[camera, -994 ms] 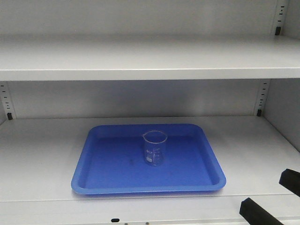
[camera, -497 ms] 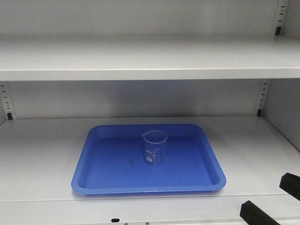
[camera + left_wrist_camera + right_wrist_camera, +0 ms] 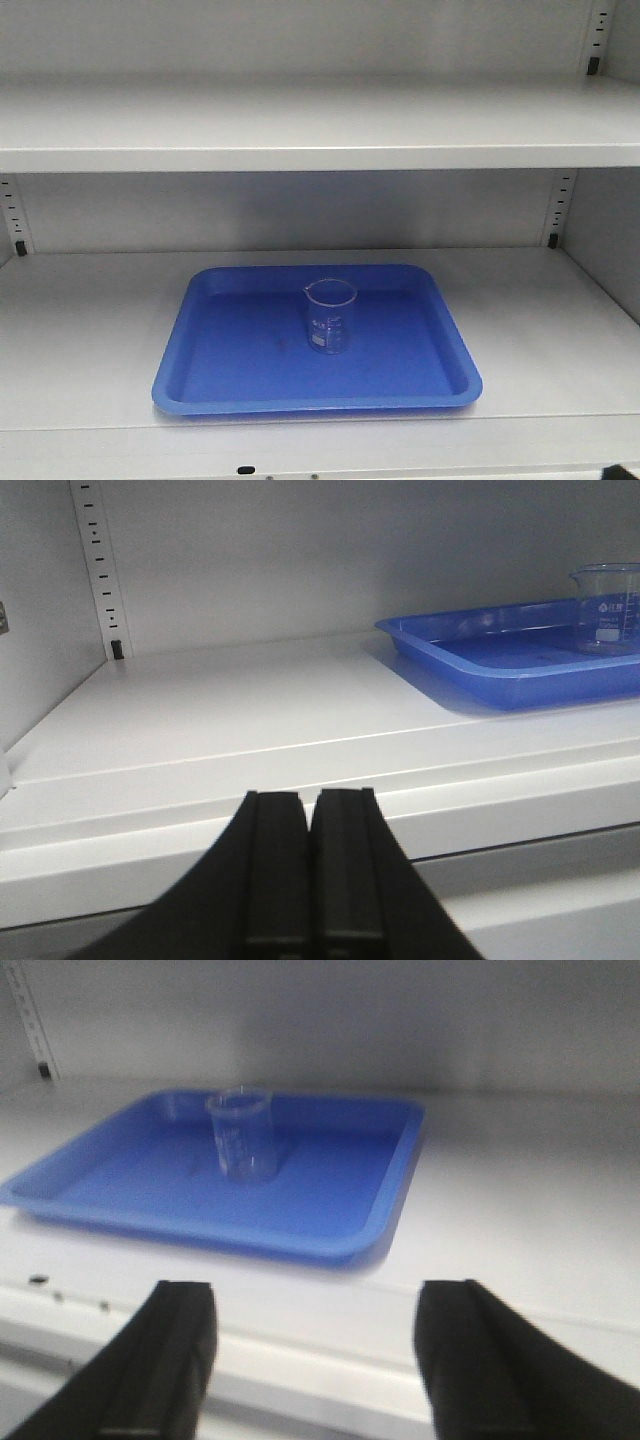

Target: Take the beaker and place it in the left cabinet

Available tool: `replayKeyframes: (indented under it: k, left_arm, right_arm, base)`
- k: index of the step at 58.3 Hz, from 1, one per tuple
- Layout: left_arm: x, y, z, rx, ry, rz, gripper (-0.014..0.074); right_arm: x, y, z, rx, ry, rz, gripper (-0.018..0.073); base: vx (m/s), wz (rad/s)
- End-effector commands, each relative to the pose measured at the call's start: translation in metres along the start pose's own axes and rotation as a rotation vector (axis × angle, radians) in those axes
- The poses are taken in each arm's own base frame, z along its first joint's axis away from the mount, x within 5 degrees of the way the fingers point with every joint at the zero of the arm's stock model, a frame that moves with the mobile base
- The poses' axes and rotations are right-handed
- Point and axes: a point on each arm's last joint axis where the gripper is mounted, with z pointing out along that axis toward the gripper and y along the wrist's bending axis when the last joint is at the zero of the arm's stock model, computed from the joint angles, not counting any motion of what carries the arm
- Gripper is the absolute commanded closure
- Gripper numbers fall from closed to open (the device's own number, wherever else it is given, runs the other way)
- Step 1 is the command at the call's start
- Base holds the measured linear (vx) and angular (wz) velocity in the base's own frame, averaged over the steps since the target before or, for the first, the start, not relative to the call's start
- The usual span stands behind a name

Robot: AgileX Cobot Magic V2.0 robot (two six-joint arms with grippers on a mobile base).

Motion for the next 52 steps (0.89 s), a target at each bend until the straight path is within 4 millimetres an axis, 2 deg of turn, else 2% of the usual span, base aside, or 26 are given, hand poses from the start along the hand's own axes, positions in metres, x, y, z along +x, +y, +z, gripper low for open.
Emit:
replayKeyframes:
  k: [1,5,11,23,31,36,52]
  left_arm:
    - [-0.003,0.0,-0.001,-0.007,-0.086,-0.011,0.0595]
    - [-0.003,0.0,-0.001,-0.007,-0.086,-0.011,0.0595]
    - [-0.003,0.0,-0.001,-0.007,-0.086,-0.011,0.0595]
    - [-0.003,0.0,-0.001,-0.007,-0.086,-0.011,0.0595]
    - [-0.003,0.0,-0.001,-0.007,-0.086,-0.011,0.0595]
    - [-0.003,0.0,-0.001,-0.007,-0.087,-0.011,0.0595]
    - [-0.003,0.0,-0.001,-0.007,-0.086,-0.011,0.0595]
  right_arm:
    - [-0.01,-0.005,-0.017,0.061,-0.168,0.002,0.0199]
    - [0.001,-0.011,-0.026,0.146,-0.207,0.03,0.0269]
    - [0.029,-0.017,-0.035,0.26,-0.219,0.036,0.0375]
    - [0.086,-0.02,-0.037,0.355,-0.19,0.025,0.0558]
    - [0.118,-0.02,-0.029,0.329,-0.155,0.027,0.0571]
    - [0.123,-0.018,-0.028,0.302,-0.1,0.021,0.0569]
    - [0.122,-0.017,-0.028,0.276,-0.111,-0.02,0.0568]
  base:
    - [0.0,0.0]
    - [0.0,0.0]
    - [0.0,0.0]
    - [0.0,0.0]
    - [0.0,0.0]
    - [0.0,0.0]
    - [0.0,0.0]
